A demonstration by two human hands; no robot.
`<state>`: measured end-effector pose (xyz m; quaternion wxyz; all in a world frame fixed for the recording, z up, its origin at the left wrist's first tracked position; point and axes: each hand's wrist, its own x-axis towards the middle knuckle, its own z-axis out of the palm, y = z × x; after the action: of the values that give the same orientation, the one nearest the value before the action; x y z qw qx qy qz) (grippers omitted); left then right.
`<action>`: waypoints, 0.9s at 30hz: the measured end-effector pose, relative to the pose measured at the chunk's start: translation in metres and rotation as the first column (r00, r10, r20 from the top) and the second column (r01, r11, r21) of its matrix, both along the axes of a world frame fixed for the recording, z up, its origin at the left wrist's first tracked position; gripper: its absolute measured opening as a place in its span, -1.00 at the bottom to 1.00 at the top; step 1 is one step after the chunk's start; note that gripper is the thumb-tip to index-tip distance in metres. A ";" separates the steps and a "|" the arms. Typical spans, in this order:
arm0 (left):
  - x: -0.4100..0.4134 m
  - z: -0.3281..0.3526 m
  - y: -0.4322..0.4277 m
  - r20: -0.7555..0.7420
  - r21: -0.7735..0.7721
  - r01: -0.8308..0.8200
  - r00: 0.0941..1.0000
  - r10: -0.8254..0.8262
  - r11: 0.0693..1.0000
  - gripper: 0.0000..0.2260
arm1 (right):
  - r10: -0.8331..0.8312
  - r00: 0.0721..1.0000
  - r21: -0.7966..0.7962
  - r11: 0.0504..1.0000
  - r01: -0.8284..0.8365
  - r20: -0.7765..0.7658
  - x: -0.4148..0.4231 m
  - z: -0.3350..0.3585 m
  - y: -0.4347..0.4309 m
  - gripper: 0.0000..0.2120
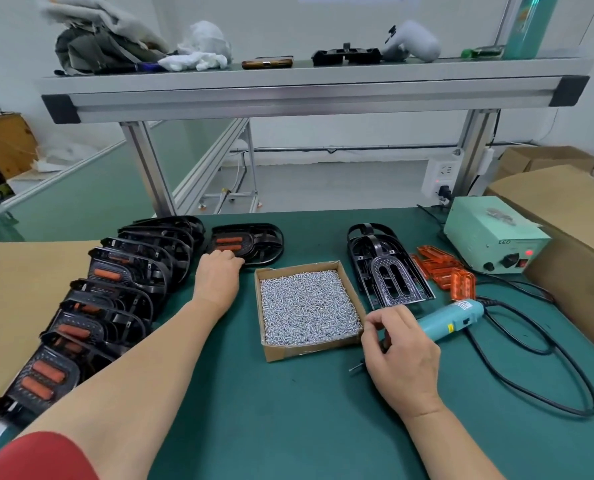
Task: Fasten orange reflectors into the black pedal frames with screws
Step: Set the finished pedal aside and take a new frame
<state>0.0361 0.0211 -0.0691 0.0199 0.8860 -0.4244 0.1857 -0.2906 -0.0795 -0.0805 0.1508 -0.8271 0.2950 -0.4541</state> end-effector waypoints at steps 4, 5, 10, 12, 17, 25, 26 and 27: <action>-0.006 -0.001 0.006 -0.038 -0.022 0.004 0.999 -0.005 1.000 -0.70 | 0.007 1.000 0.007 1.000 -0.007 0.003 0.001 0.000 0.001 -0.95; -0.008 -0.001 0.007 -0.036 -0.019 0.002 0.999 -0.003 1.000 -0.71 | 0.006 1.000 0.005 1.000 -0.006 -0.001 0.001 0.000 0.001 -0.94; -0.025 0.003 0.016 -0.081 -0.125 0.017 0.996 -0.027 0.992 -0.74 | -0.011 1.000 0.021 1.000 0.011 -0.011 0.000 0.001 0.001 -0.95; -0.035 0.001 0.021 -0.122 -0.202 0.022 0.991 -0.048 0.979 -0.72 | -0.005 1.000 0.033 0.999 0.005 -0.007 0.000 0.001 0.001 -0.94; -0.076 -0.006 0.041 -0.240 -0.306 -0.074 0.971 -0.002 0.949 -0.65 | -0.002 1.000 0.056 0.998 0.001 0.010 -0.001 0.003 0.000 -0.84; -0.141 -0.016 0.071 -0.494 -0.359 -0.242 0.869 0.037 0.902 -0.64 | 0.000 0.999 0.107 0.994 -0.004 0.035 -0.004 0.006 0.003 -0.84; -0.148 -0.017 0.073 -0.489 -0.369 -0.222 0.872 0.014 0.903 -0.66 | -0.001 0.999 0.108 0.994 -0.004 0.044 -0.005 0.007 0.002 -0.84; -0.154 -0.018 0.076 -0.480 -0.377 -0.205 0.877 -0.001 0.903 -0.68 | -0.001 0.998 0.107 0.994 -0.004 0.055 -0.005 0.008 0.003 -0.84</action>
<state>-0.1184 0.0972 -0.0868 0.3003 0.9009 -0.3089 0.0526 -0.2961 -0.0768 -0.0723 0.2035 -0.8051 0.3141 -0.4601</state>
